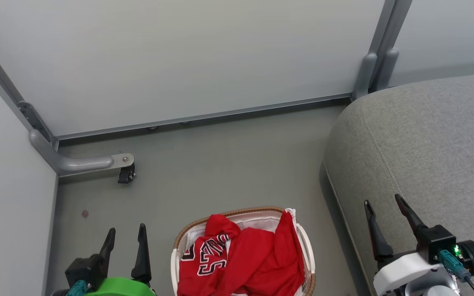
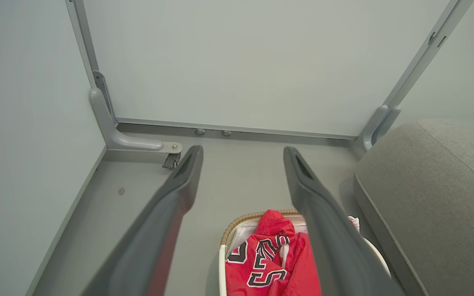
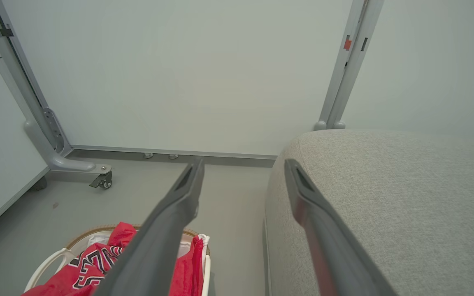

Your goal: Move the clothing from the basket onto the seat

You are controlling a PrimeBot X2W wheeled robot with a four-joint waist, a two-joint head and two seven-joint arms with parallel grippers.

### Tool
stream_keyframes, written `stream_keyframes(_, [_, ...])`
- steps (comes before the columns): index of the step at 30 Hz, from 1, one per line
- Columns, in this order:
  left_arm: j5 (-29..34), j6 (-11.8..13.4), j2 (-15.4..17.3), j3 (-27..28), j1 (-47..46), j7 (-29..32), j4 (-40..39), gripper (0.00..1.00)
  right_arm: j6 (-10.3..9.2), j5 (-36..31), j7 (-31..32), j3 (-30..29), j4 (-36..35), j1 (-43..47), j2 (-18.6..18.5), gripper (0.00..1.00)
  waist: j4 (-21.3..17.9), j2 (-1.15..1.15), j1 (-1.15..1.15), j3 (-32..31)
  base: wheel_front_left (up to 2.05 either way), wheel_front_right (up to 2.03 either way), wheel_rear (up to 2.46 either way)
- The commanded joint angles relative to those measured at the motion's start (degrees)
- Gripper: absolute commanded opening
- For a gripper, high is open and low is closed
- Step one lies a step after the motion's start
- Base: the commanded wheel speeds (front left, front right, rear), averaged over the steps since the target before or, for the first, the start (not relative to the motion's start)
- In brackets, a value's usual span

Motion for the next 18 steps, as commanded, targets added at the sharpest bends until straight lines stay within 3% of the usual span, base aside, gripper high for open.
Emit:
stream_keyframes(1, [0.4, -0.1, 0.4, -0.1, -0.9, -0.1, 0.2, 1.0, 0.02, 0.1, -0.1, 0.0, -0.3, -0.5, -0.3, 1.0, -0.4, 0.0, 0.0, 1.3, 0.0, 0.0, 0.0])
stream_keyframes(10, [3.8, -0.9, 0.4, -1.0, -9.4, -0.1, 3.5, 1.0, 0.02, 0.1, -0.1, 0.9, -2.0, -6.7, -0.3, 1.0, -3.3, 0.0, 0.0, 12.8, 0.0, 0.0, 0.0])
stream_keyframes(18, [6.7, -1.4, 1.0, -2.8, -20.4, -0.1, 14.0, 1.0, 0.01, 1.3, -0.1, 2.3, -3.2, -13.3, -0.3, 1.0, -7.3, 0.0, 0.0, 24.8, 0.0, 0.0, 0.0])
